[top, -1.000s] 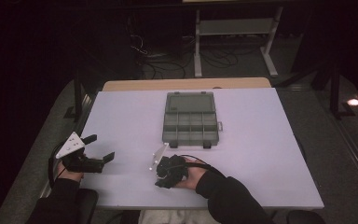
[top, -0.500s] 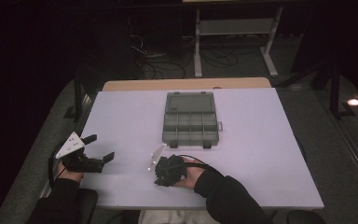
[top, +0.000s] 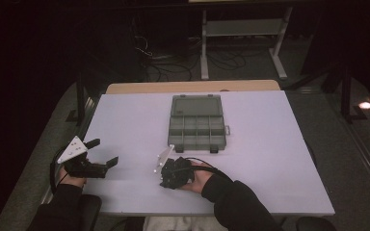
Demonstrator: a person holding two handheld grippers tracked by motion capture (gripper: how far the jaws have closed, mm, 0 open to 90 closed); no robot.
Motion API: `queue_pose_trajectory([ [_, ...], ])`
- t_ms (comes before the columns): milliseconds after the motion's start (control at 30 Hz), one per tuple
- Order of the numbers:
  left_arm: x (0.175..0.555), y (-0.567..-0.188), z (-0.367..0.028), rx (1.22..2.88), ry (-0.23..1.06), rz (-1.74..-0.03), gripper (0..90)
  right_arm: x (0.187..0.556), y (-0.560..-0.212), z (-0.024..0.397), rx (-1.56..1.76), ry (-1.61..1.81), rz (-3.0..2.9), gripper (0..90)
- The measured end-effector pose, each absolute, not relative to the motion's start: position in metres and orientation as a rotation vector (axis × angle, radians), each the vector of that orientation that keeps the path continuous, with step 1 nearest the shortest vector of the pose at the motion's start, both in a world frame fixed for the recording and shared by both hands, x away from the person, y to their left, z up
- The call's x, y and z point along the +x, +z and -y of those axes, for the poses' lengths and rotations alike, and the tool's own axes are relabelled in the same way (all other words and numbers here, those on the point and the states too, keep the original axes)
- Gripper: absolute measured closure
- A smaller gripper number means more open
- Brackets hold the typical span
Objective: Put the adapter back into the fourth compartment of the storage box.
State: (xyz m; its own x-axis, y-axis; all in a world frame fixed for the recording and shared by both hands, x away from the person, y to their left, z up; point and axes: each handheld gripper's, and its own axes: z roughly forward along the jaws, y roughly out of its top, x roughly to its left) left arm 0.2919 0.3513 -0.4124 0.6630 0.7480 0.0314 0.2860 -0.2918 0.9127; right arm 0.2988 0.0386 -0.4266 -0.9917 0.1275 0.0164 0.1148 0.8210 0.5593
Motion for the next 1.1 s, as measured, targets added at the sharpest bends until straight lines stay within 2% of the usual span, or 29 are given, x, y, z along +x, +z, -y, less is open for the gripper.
queue_pose_trajectory([
  [1100, 0.292, -0.412, -0.352, 1.858, 0.576, -0.823, 0.0, 0.316, -0.380, -0.007, 0.280, 1.065, -2.848, 75.3],
])
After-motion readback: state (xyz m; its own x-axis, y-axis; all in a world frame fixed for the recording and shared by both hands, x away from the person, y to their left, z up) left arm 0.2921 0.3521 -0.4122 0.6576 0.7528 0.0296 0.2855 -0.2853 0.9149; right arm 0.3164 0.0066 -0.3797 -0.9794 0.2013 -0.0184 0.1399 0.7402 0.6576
